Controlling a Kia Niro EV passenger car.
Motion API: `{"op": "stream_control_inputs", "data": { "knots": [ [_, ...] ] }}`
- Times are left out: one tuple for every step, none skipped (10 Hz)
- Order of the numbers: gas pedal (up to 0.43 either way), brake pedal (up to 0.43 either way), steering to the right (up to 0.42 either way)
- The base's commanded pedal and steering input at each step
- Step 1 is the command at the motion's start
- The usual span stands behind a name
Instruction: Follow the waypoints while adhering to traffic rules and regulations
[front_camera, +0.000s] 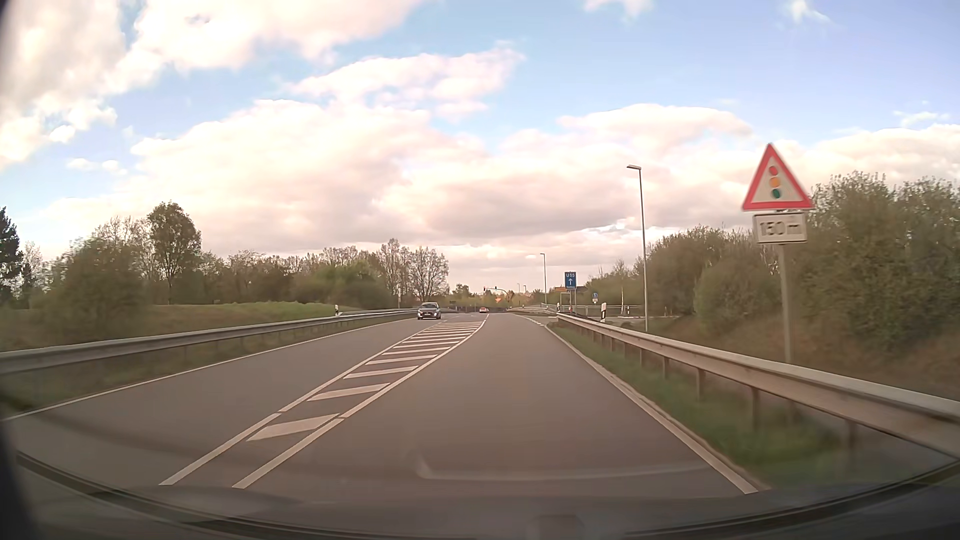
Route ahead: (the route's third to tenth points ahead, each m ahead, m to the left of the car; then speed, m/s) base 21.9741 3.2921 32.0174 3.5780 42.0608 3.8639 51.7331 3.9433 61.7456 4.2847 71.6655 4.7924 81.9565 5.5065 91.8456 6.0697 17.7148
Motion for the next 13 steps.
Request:
{"op": "stream_control_inputs", "data": {
  "knots": [
    [0.000, 0.000, -0.002],
    [0.000, 0.000, -0.004],
    [0.000, 0.000, -0.005],
    [0.000, 0.000, -0.005],
    [0.000, 0.000, -0.005],
    [0.008, 0.000, -0.005],
    [0.008, 0.000, -0.005],
    [0.008, 0.000, -0.005],
    [0.008, 0.000, -0.005],
    [0.008, 0.000, -0.005],
    [0.008, 0.000, -0.005],
    [0.008, 0.000, -0.005],
    [0.008, 0.000, -0.005]
  ]
}}
